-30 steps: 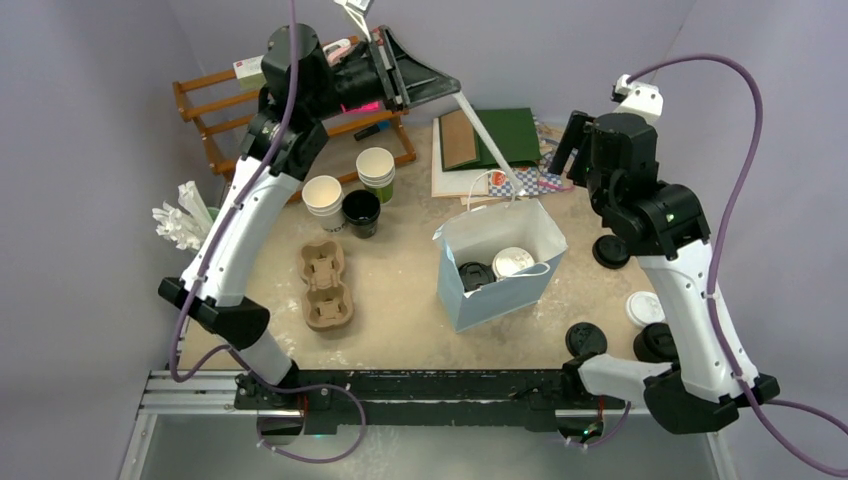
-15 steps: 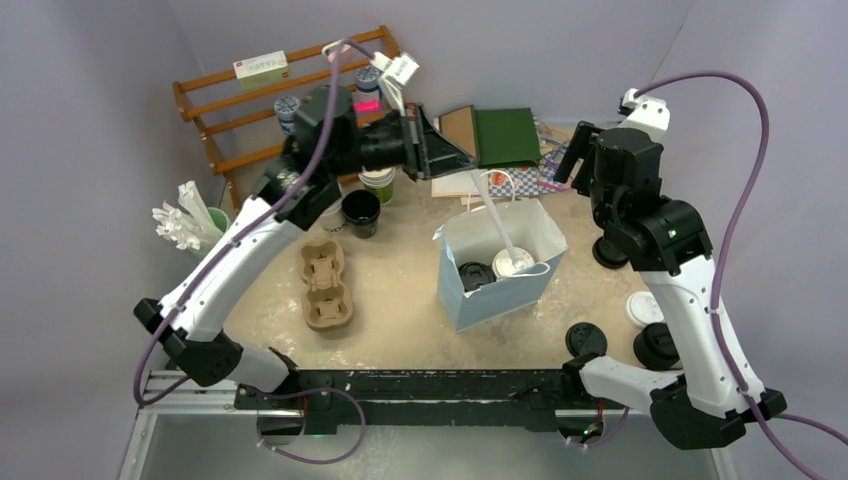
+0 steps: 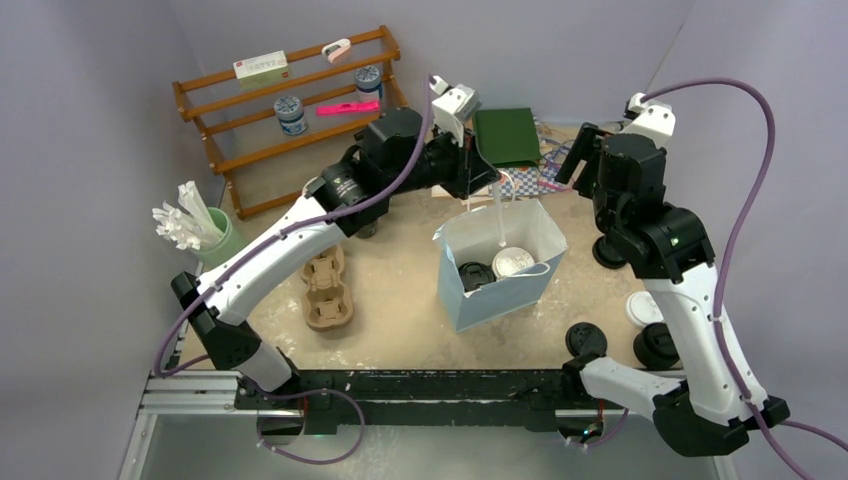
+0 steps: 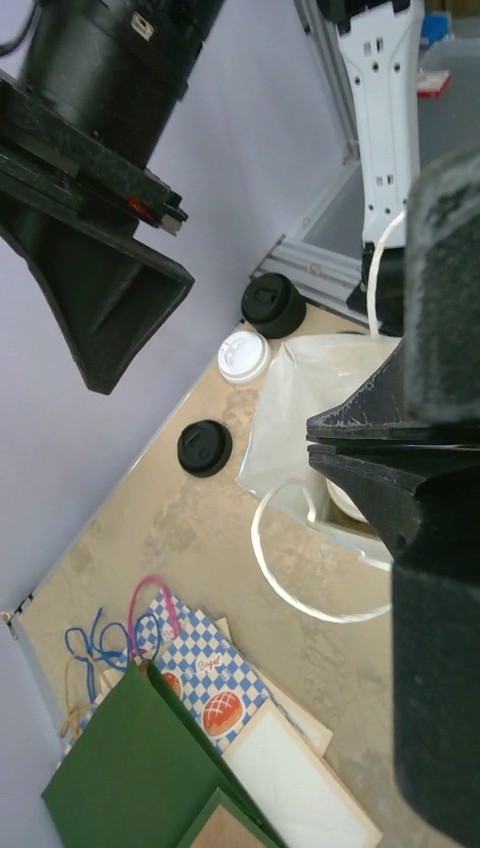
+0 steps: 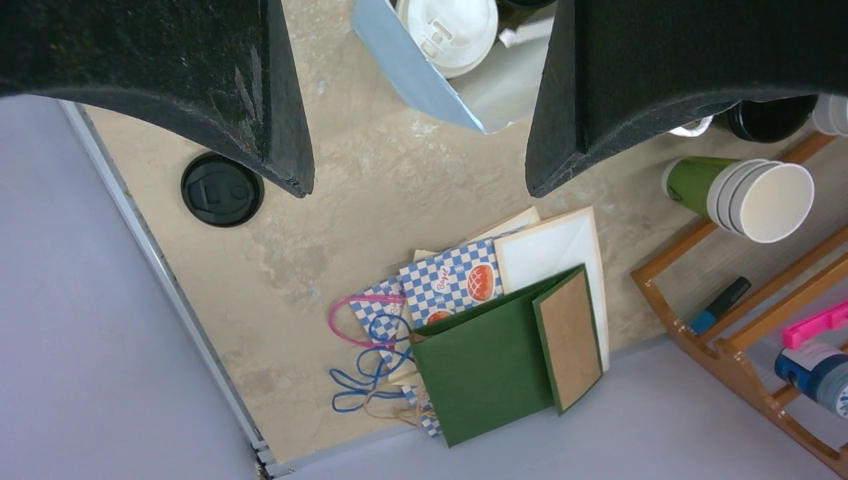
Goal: Pack the takeout coffee
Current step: Place the straw in the takeout bag, then pick up the straw from the storage cup.
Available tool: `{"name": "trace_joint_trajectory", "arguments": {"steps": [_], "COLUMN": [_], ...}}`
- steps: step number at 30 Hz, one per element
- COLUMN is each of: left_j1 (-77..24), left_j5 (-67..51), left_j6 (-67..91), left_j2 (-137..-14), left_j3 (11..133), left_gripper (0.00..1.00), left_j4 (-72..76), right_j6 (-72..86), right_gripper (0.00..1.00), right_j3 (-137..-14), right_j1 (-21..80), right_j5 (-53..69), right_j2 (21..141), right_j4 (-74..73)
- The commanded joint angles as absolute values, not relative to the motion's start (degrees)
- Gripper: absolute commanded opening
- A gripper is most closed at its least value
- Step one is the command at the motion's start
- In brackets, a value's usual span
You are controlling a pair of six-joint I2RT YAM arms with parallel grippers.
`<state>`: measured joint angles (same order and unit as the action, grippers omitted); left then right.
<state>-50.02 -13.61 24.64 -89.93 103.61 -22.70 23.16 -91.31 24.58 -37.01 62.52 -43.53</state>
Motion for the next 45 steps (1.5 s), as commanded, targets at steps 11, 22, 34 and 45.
{"name": "trace_joint_trajectory", "arguments": {"steps": [11, 22, 34, 45], "left_j1": [-55.6, -32.9, -22.2, -18.0], "left_j5": [-3.4, -2.8, 21.4, 29.7], "left_j6": [1.7, 6.4, 17.9, 29.7], "left_j2": [-88.2, -78.2, -81.1, -83.0], "left_j3": [96.2, 91.6, 97.4, 92.4], "left_gripper": [0.76, 0.77, 0.80, 0.76], "left_j4": [-22.4, -16.5, -31.1, -32.2], "right_j6": [22.1, 11.4, 32.6, 30.4], "right_gripper": [0.81, 0.89, 0.99, 0.99], "right_j3": [-86.8, -75.9, -82.9, -76.4], "right_j1": [24.4, 24.3, 24.3, 24.3], "right_j5": [-33.7, -29.5, -34.1, -34.3], "right_j2": [62.4, 62.0, 61.9, 59.2], "right_j4": [-40.6, -28.0, -46.3, -31.9]}}
